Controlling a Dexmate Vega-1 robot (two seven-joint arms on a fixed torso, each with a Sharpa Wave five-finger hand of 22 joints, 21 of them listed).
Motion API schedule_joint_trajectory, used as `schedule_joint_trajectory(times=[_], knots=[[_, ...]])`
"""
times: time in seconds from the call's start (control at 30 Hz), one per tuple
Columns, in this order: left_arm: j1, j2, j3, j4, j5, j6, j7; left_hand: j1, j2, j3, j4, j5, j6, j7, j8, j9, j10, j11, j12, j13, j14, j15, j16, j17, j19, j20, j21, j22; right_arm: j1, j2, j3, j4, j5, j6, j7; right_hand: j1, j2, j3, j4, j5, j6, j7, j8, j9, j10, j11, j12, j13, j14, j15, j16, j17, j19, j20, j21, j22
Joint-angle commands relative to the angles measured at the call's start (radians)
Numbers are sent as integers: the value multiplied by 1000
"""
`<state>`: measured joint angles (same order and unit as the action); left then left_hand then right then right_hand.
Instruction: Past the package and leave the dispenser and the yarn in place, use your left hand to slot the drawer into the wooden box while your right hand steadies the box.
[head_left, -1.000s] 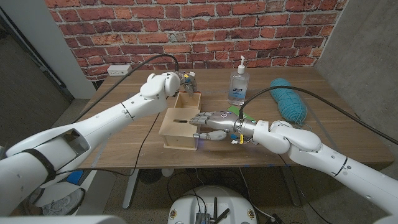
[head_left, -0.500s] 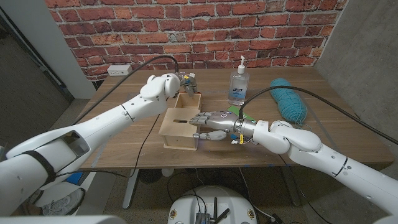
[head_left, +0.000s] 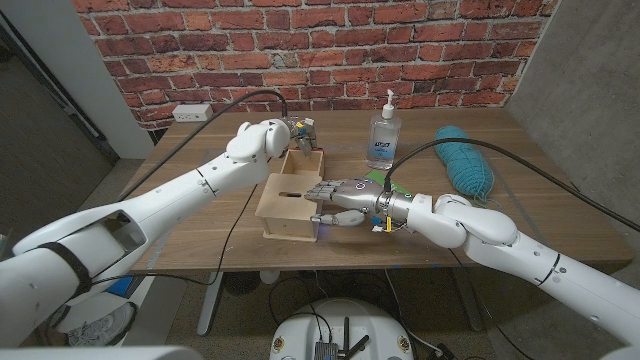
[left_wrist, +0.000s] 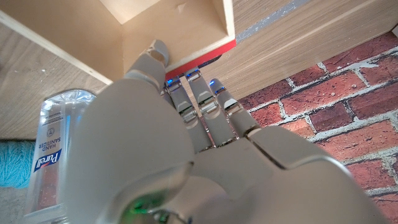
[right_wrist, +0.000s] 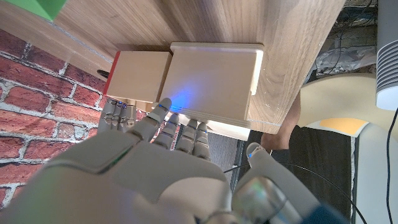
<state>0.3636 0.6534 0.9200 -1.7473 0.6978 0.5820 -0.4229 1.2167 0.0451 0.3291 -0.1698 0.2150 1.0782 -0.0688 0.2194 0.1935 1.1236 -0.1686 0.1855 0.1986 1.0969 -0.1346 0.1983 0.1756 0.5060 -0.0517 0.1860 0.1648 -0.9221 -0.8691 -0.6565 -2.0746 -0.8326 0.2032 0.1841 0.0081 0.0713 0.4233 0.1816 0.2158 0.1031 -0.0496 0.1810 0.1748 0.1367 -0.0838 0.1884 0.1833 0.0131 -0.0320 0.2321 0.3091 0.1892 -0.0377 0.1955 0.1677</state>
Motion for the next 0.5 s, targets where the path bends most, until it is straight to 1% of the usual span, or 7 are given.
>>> schedule_joint_trajectory(times=[0.03,0.27,0.5], knots=[[-5,-16,2,15,-13,-5,14,30,38,-3,-1,4,19,9,7,4,33,-29,10,1,69,-110,5,10,-4,-148,0,3,-1,2,-1,-2,-4,1,1,-11,111,6,4,6,5,0,7,3,11,0,5,2,3,-92,5,3,0,-108,-4,0],[-3,-15,6,5,-21,2,5,30,38,-4,-1,4,18,8,6,4,31,-29,9,1,69,-110,5,10,-4,-148,1,3,-4,3,0,-8,-6,-7,8,-11,110,6,3,5,5,1,7,3,12,1,5,2,4,-88,5,4,-1,-106,-4,0],[5,1,6,-22,-19,20,-9,31,38,-5,-1,4,19,8,7,4,32,-29,10,1,70,-110,5,10,-4,-148,1,3,-10,4,0,-15,-8,-21,13,-12,109,5,3,5,5,1,7,3,11,3,4,3,4,-87,5,4,-1,-106,-4,0]])
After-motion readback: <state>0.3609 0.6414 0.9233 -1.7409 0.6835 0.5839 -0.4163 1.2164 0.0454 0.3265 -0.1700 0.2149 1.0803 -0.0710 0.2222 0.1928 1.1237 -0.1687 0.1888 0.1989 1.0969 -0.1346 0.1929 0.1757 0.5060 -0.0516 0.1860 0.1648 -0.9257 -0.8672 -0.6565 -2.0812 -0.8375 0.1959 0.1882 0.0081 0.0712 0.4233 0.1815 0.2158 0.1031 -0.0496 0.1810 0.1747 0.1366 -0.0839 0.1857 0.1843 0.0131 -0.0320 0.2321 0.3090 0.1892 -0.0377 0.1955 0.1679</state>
